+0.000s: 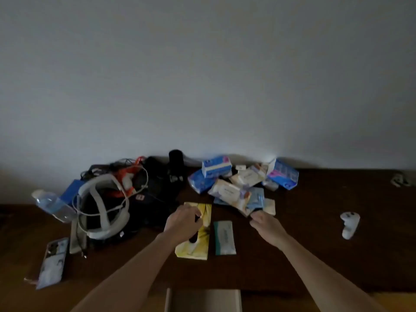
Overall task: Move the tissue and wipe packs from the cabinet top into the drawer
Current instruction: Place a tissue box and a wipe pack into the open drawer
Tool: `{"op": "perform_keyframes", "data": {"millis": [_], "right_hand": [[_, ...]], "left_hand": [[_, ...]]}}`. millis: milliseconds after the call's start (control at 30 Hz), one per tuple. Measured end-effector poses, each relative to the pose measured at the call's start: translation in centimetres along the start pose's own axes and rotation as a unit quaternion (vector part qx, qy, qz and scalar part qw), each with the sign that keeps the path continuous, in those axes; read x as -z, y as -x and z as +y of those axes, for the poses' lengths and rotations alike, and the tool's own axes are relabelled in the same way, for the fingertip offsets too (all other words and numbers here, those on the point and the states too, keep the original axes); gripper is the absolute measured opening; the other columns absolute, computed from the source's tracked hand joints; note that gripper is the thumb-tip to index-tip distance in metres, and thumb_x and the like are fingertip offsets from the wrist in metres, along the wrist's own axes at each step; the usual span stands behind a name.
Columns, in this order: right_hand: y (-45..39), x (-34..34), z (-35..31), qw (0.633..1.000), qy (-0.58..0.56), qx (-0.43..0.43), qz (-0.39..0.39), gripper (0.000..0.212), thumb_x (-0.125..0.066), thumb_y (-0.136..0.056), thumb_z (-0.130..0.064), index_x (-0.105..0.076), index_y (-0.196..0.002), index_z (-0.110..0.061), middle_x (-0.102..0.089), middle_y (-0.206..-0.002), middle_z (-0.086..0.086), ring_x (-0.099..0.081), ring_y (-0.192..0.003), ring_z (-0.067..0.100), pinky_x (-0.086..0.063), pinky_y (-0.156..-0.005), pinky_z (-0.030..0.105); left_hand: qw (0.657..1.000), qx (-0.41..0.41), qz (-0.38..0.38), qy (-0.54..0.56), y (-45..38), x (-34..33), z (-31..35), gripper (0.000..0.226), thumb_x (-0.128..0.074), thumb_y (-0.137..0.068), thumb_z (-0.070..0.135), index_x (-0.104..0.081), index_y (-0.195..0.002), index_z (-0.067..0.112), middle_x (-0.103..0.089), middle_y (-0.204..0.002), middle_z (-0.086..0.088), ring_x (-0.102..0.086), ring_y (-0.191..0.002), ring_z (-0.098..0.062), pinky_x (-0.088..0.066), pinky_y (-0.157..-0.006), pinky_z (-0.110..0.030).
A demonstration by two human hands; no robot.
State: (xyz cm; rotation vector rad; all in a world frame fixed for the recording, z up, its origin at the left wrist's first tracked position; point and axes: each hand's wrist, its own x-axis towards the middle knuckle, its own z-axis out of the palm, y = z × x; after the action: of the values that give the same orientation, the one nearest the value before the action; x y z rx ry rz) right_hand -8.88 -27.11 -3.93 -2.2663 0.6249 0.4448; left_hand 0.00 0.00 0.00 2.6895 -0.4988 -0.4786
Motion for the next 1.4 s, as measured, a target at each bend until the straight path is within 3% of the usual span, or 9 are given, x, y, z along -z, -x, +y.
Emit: {"op": "perform_keyframes", "data": {"millis": [100,200,333,500,733,967,1067,1167,1400], "right_hand": [[-3.7,-2.7,0.1,0.999,0.022,-0.018,-0.03,0.048,-0.058,-0.098,-0.035,-0.047,-0.144,-0.025,-0.058,-0.138,0.003,-0.064,-0.097,0.014,-0.05,-0.081,0.033],[-6.5,-6.5,1.1,0.997,0.052,-0.027,-0.048,0.061,-0.063,-0.096,-0.038,-0.037,-0.15,-0.027,-0.047,-0.147,0.005,-0.061,-0.109,0.018,-0.052,-0.09,0.039],[-9.9,-10.9,2.8,0.993,0.101,-0.025,-0.055,0.084,-0.069,-0.09,-0.052,-0.024,-0.156,-0.027,-0.034,-0.155,0.01,-0.038,-0.139,0.033,-0.042,-0.105,0.051],[-11.4,-14.6,3.8,0.981,0.191,-0.021,-0.028,0.11,-0.081,-0.072,-0.063,-0.022,-0.156,-0.025,-0.025,-0.152,0.012,-0.027,-0.139,0.036,-0.046,-0.099,0.053],[-10.4,-17.9,2.3,0.986,0.145,-0.053,0.057,0.061,-0.08,-0.083,-0.032,-0.03,-0.116,-0.021,-0.062,-0.116,0.008,-0.067,-0.09,0.025,-0.05,-0.062,0.036],[-3.3,-17.5,4.4,0.993,0.022,-0.012,0.114,0.064,-0.07,-0.091,-0.021,-0.023,-0.134,-0.029,-0.067,-0.121,0.006,-0.071,-0.1,0.029,-0.054,-0.071,0.042],[0.7,-17.5,6.5,0.994,-0.007,0.011,0.105,0.069,-0.071,-0.091,-0.025,-0.022,-0.139,-0.035,-0.066,-0.119,0.004,-0.072,-0.095,0.028,-0.059,-0.072,0.046],[4.6,-18.9,8.9,0.993,-0.047,0.029,0.102,0.044,-0.063,-0.094,-0.036,-0.032,-0.125,-0.04,-0.066,-0.098,-0.008,-0.068,-0.074,0.013,-0.056,-0.059,0.037],[10.1,-26.4,16.8,0.998,0.006,0.007,-0.064,0.034,-0.06,-0.097,-0.025,-0.037,-0.117,-0.04,-0.065,-0.088,-0.01,-0.066,-0.064,0.012,-0.056,-0.052,0.034]], "left_hand": [[0.988,0.037,-0.092,-0.121,-2.7,-5.0,0.0,0.059,-0.052,-0.089,0.064,-0.064,-0.126,0.019,-0.044,-0.143,-0.007,-0.036,-0.134,-0.028,-0.04,-0.101,-0.046],[0.971,0.12,-0.167,-0.125,-3.9,-10.7,-1.0,0.091,-0.05,-0.081,0.079,-0.047,-0.143,0.013,0.001,-0.166,-0.008,0.003,-0.151,-0.034,-0.024,-0.111,-0.064],[0.969,0.15,-0.111,-0.161,-4.6,-17.1,-2.4,0.102,-0.054,-0.08,0.073,-0.029,-0.152,0.006,0.035,-0.16,-0.01,0.031,-0.145,-0.038,-0.018,-0.108,-0.073],[0.982,0.122,-0.022,-0.145,-4.5,-20.2,-3.4,0.084,-0.054,-0.081,0.063,-0.043,-0.138,0.002,0.034,-0.16,-0.01,0.035,-0.144,-0.035,-0.01,-0.108,-0.071],[0.988,0.063,-0.06,-0.124,-6.4,-18.8,-4.9,0.061,-0.06,-0.085,0.052,-0.05,-0.121,0.003,0.043,-0.156,-0.003,0.042,-0.141,-0.031,-0.007,-0.109,-0.075],[0.981,-0.088,-0.075,-0.152,0.9,-16.0,-7.9,0.074,-0.067,-0.063,0.068,-0.068,-0.116,0.016,0.012,-0.163,0.015,0.011,-0.151,-0.019,-0.033,-0.108,-0.056],[0.976,-0.144,-0.095,-0.133,6.0,-15.0,-8.4,0.082,-0.058,-0.063,0.079,-0.069,-0.115,0.017,0.0,-0.163,0.017,0.003,-0.151,-0.015,-0.037,-0.109,-0.053],[0.952,-0.228,-0.107,-0.174,11.4,-15.8,-9.5,0.074,-0.055,-0.068,0.079,-0.071,-0.107,0.018,-0.007,-0.165,0.01,-0.002,-0.153,-0.016,-0.037,-0.108,-0.051],[0.907,-0.316,-0.137,-0.241,18.9,-23.4,-12.3,0.073,-0.057,-0.068,0.069,-0.072,-0.112,0.012,-0.009,-0.168,-0.002,-0.001,-0.154,-0.023,-0.032,-0.108,-0.061]]}}
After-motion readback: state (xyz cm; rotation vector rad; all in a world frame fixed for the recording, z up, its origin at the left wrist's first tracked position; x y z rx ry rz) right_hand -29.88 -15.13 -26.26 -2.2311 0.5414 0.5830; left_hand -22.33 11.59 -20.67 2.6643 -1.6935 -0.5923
